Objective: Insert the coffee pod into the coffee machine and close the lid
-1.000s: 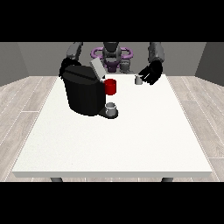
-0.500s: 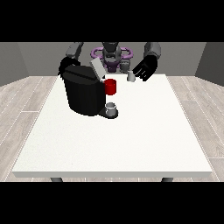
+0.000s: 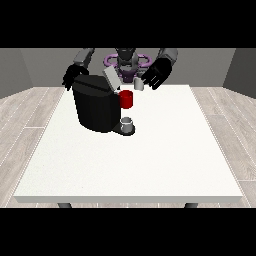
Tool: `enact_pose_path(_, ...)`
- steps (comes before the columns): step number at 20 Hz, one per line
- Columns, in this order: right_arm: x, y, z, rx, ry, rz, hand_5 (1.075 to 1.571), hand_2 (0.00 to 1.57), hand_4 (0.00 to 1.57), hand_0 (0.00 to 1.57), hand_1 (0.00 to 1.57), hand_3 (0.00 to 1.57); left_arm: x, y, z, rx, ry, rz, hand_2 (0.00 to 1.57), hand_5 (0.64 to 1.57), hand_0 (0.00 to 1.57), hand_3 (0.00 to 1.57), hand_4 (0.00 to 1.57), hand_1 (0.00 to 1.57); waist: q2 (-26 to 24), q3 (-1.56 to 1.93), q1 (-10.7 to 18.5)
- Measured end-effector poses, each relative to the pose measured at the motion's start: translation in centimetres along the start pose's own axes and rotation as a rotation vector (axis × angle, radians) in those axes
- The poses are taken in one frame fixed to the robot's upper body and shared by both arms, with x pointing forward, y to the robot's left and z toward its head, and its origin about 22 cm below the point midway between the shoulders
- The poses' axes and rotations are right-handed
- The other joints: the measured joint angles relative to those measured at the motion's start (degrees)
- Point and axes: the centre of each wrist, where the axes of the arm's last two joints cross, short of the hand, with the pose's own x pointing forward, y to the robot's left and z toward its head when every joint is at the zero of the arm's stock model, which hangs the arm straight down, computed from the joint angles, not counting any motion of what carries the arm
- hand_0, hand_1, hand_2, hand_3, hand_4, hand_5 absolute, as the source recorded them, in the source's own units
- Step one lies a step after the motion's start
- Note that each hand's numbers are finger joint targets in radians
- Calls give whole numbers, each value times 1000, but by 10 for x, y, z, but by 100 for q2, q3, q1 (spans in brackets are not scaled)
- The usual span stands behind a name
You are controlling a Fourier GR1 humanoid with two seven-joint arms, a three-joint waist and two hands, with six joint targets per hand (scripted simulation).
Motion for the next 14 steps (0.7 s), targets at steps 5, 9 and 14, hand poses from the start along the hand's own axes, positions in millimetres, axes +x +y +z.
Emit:
enact_pose_path(5, 6, 1, -2, -7, -21, 9, 1571, 0, 459, 0, 0, 0, 16, 4, -8, 15, -16, -15, 1306, 1571, 1281, 1226, 501, 1281, 89, 0, -78)
enact_pose_path(9, 7, 1, -6, -21, -40, 15, 1571, 0, 519, 0, 0, 0, 32, 7, -14, 21, -30, -27, 1328, 1571, 1306, 1245, 487, 1306, 190, 1, -70)
enact_pose_path(14, 11, 3, -7, -22, -44, 7, 1571, 0, 537, 0, 0, 0, 35, 12, -17, 24, -30, -35, 1326, 1571, 1305, 1229, 500, 1305, 322, 1, -158)
